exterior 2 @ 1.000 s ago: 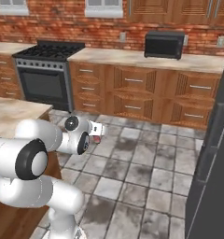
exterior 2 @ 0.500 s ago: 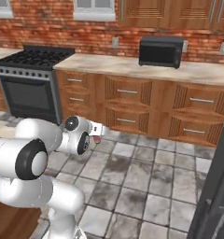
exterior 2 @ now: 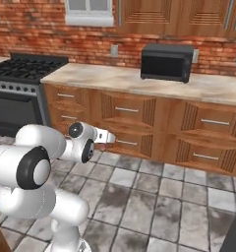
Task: Place the large bottle from the dining counter next to the other large bottle outside the sink, and place the small bottle from the dining counter next to the other small bottle inside the sink.
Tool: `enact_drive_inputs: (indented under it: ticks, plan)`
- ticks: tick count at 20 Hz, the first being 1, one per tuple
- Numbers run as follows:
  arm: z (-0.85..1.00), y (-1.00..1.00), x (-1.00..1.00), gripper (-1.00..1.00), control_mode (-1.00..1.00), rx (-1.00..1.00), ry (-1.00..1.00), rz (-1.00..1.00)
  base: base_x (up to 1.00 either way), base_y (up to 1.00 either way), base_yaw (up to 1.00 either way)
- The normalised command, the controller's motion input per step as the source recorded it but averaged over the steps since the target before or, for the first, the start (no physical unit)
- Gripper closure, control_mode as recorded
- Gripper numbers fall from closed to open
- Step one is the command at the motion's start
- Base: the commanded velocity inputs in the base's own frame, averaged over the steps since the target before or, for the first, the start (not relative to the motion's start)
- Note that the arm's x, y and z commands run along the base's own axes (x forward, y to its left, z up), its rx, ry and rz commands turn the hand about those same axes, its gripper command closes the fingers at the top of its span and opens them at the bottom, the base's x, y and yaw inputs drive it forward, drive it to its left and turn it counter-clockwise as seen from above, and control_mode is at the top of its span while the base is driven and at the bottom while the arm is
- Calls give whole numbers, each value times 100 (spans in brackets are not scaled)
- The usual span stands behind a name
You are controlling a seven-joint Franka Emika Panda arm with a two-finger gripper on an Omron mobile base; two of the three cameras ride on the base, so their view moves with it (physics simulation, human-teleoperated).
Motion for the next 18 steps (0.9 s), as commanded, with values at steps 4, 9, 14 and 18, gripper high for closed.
enact_drive_inputs:
  ticks: [4, 9, 14, 18]
  plan:
    - [0, 0, 0, 100, 100, 0, 0, 0, 55, 6, 11]
    - [0, 0, 0, 100, 100, 0, 0, 0, 29, 21, 25]
    - [0, 0, 0, 100, 100, 0, 0, 0, 21, 24, 28]
    - [0, 0, 0, 100, 100, 0, 0, 0, 54, 8, 21]
